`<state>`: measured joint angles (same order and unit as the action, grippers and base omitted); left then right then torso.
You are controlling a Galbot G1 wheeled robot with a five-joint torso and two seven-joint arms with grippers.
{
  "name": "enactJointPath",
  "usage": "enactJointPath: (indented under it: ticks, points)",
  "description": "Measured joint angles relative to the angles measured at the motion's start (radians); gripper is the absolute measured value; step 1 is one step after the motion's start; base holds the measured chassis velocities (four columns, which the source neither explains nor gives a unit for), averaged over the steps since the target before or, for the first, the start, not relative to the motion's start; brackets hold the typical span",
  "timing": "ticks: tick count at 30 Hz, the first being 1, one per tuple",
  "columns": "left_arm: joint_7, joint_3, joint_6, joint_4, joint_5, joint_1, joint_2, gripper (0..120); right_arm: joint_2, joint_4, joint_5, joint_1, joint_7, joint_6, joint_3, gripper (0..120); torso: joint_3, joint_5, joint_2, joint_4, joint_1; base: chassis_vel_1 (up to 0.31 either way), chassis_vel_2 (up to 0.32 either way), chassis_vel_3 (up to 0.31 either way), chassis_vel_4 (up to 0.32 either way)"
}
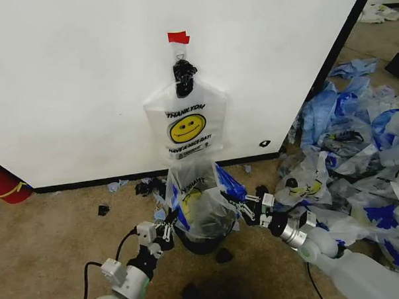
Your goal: Pick up the garbage bag from the wall and place it over the trash bin.
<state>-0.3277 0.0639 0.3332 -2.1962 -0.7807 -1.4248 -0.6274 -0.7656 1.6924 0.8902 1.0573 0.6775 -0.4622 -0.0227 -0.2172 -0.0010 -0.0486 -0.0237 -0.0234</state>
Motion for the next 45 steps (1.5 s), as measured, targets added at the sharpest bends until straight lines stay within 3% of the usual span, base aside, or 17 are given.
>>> enactJointPath:
  ticks: [10,19,24,33,45]
  points:
    - [0.014,-0.02,0.018,0.019,0.036,-0.052,-0.033,0,0.034,0.002,-0.037,0.085,0.003,-0.037,0.022,0,0.0,0.0,0.0,0.0,0.0,0.0,0.0,0.0,0.0]
    - [0.004,-0.071,0.014,-0.039,-0.001,-0.071,0.008,0,0.054,0.032,-0.01,0.078,-0.021,-0.033,0.025,0,0.0,0.0,0.0,0.0,0.0,0.0,0.0,0.0,0.0]
    - [0.005,-0.103,0.016,-0.053,0.017,-0.154,0.011,0,0.062,0.042,-0.007,0.078,-0.02,-0.03,0.022,0,0.0,0.0,0.0,0.0003,0.0,0.0,0.0,0.0,0.0]
    - [0.019,-0.101,0.038,-0.004,0.074,-0.217,-0.031,0,0.063,0.041,-0.039,0.131,-0.007,-0.046,0.026,0,0.0,0.0,0.0,0.0001,0.0,0.0,0.0,0.0,0.0]
    - [0.029,-0.062,0.056,0.086,0.101,-0.191,-0.073,0,0.048,-0.012,-0.098,0.184,-0.028,-0.082,0.037,0,0.0,0.0,0.0,0.0,0.0,0.0,0.0,0.0,0.0]
